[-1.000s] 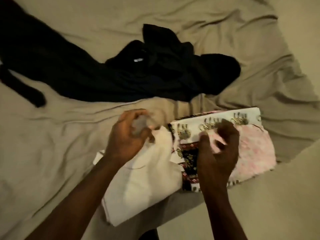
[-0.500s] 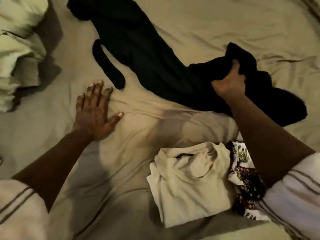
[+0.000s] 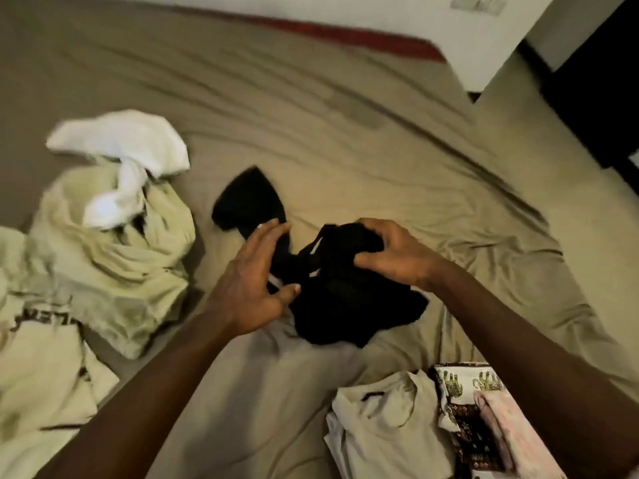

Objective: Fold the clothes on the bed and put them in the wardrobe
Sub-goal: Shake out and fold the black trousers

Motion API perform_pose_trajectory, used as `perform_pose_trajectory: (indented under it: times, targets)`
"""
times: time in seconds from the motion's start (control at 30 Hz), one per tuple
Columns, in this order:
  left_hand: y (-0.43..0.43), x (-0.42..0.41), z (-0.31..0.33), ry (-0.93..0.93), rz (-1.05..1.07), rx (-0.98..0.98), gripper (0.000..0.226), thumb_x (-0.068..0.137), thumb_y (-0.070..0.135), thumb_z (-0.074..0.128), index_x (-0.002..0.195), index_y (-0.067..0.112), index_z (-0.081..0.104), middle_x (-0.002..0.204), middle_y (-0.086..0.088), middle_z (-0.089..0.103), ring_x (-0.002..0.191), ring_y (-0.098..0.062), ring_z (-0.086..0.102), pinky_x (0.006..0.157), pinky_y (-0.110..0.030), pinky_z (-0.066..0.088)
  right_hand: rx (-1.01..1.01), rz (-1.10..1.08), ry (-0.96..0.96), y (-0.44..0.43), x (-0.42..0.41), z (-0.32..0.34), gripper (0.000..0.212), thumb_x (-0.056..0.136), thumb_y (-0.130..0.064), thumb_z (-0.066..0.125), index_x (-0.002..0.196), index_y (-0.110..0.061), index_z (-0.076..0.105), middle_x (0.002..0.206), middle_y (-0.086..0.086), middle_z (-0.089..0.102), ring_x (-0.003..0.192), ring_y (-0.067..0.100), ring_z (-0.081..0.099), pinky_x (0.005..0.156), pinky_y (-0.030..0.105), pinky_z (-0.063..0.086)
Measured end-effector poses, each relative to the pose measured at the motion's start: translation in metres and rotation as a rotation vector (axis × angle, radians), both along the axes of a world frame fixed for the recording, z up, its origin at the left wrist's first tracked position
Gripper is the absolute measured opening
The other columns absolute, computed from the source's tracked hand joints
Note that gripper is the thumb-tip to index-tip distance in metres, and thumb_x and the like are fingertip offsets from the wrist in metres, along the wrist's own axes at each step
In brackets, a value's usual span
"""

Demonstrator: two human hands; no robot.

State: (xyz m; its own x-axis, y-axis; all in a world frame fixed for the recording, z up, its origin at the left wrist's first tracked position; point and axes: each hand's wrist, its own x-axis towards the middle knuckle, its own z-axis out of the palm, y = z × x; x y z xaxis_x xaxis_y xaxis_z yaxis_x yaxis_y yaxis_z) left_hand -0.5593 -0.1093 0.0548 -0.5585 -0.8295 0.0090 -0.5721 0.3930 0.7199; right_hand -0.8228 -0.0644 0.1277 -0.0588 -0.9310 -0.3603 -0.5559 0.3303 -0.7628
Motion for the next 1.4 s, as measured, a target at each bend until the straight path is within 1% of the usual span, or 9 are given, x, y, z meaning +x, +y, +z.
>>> perform_pose_trajectory:
  times: [0.13, 0.23, 0.37, 0.6, 0.77, 0.87, 1.0, 1.2, 1.4]
  targets:
    - [-0.008, -0.005, 0.155, -0.038, -0.130, 0.015, 0.102, 0.068, 0.057, 0.073, 0.158, 0.039, 0.027, 0.155, 0.010, 0.047, 0.141, -0.009, 0.046, 0.112, -0.031, 0.042, -0.135, 0.254, -0.040, -0.008, 0.038, 0.132, 0.028, 0.071, -0.022, 0.066, 0.095, -0.009, 0.066, 0.088, 0.014, 0.068, 0.083, 0.027, 0.068, 0.081, 0.055, 0.055]
    - [-0.002, 0.005, 0.253, -0.164, -0.112, -0.121, 0.073, 0.069, 0.050, 0.069, 0.138, 0.036, 0.046, 0.116, 0.011, 0.068, 0.110, -0.017, 0.066, 0.086, -0.033, 0.052, -0.228, 0.383, 0.002, 0.000, 0.046, 0.227, 0.029, 0.075, -0.021, 0.069, 0.103, -0.012, 0.066, 0.098, 0.018, 0.068, 0.093, 0.038, 0.068, 0.082, 0.060, 0.056]
    - [0.015, 0.028, 0.368, -0.140, -0.005, -0.398, 0.067, 0.077, 0.018, 0.066, 0.136, 0.037, 0.041, 0.107, 0.008, 0.065, 0.079, -0.003, 0.061, 0.070, -0.019, 0.047, -0.526, 0.335, 0.137, 0.017, 0.035, 0.327, 0.052, 0.080, -0.018, 0.068, 0.125, -0.037, 0.052, 0.112, -0.002, 0.064, 0.098, 0.018, 0.066, 0.080, 0.040, 0.058]
    - [0.046, 0.040, 0.506, -0.227, -0.062, -0.699, 0.034, 0.088, 0.017, 0.062, 0.111, 0.039, 0.052, 0.104, 0.011, 0.057, 0.081, -0.009, 0.059, 0.072, -0.020, 0.043, -0.936, 0.284, 0.268, 0.037, 0.040, 0.401, 0.052, 0.091, -0.003, 0.053, 0.130, -0.036, 0.043, 0.105, -0.005, 0.060, 0.086, 0.005, 0.060, 0.076, 0.024, 0.045]
    - [0.073, 0.044, 0.540, -0.001, -0.116, -0.241, 0.048, 0.088, 0.067, 0.059, 0.122, 0.034, 0.061, 0.111, 0.010, 0.071, 0.095, -0.008, 0.069, 0.072, -0.021, 0.053, -1.009, 0.252, 0.142, 0.042, 0.055, 0.440, 0.045, 0.095, -0.002, 0.054, 0.122, -0.037, 0.045, 0.104, -0.007, 0.070, 0.082, 0.012, 0.069, 0.072, 0.030, 0.053]
    - [0.075, 0.047, 0.544, 0.103, 0.039, -0.447, 0.061, 0.083, 0.073, 0.060, 0.132, 0.038, 0.053, 0.132, 0.015, 0.059, 0.117, -0.005, 0.062, 0.092, -0.034, 0.057, -0.948, 0.333, -0.015, 0.048, 0.074, 0.463, 0.043, 0.098, 0.002, 0.055, 0.123, -0.032, 0.049, 0.103, -0.004, 0.075, 0.097, 0.014, 0.072, 0.086, 0.028, 0.055]
    - [0.076, 0.055, 0.563, 0.181, 0.016, -0.173, 0.070, 0.074, 0.064, 0.072, 0.133, 0.032, 0.052, 0.123, 0.001, 0.069, 0.111, -0.015, 0.070, 0.094, -0.043, 0.061, -1.006, 0.402, -0.077, 0.053, 0.106, 0.496, 0.037, 0.097, 0.003, 0.056, 0.118, -0.028, 0.054, 0.103, -0.001, 0.073, 0.093, 0.019, 0.074, 0.088, 0.036, 0.058]
    - [0.076, 0.077, 0.617, -0.087, 0.123, -0.840, 0.024, 0.092, 0.017, 0.066, 0.114, 0.027, 0.064, 0.100, 0.001, 0.073, 0.090, -0.020, 0.069, 0.081, -0.038, 0.058, -1.490, 0.474, 0.851, 0.041, 0.111, 0.523, 0.043, 0.097, -0.053, 0.059, 0.130, -0.029, 0.047, 0.105, 0.000, 0.061, 0.069, 0.029, 0.063, 0.062, 0.044, 0.056]
    - [0.073, 0.088, 0.661, -0.535, 0.091, -1.234, 0.025, 0.090, 0.013, 0.055, 0.111, 0.026, 0.050, 0.103, 0.000, 0.054, 0.073, -0.030, 0.056, 0.060, -0.038, 0.043, -1.655, 0.511, 1.175, 0.028, 0.092, 0.530, 0.044, 0.101, -0.041, 0.057, 0.141, -0.028, 0.041, 0.112, 0.010, 0.058, 0.042, 0.029, 0.044, 0.043, 0.031, 0.039]
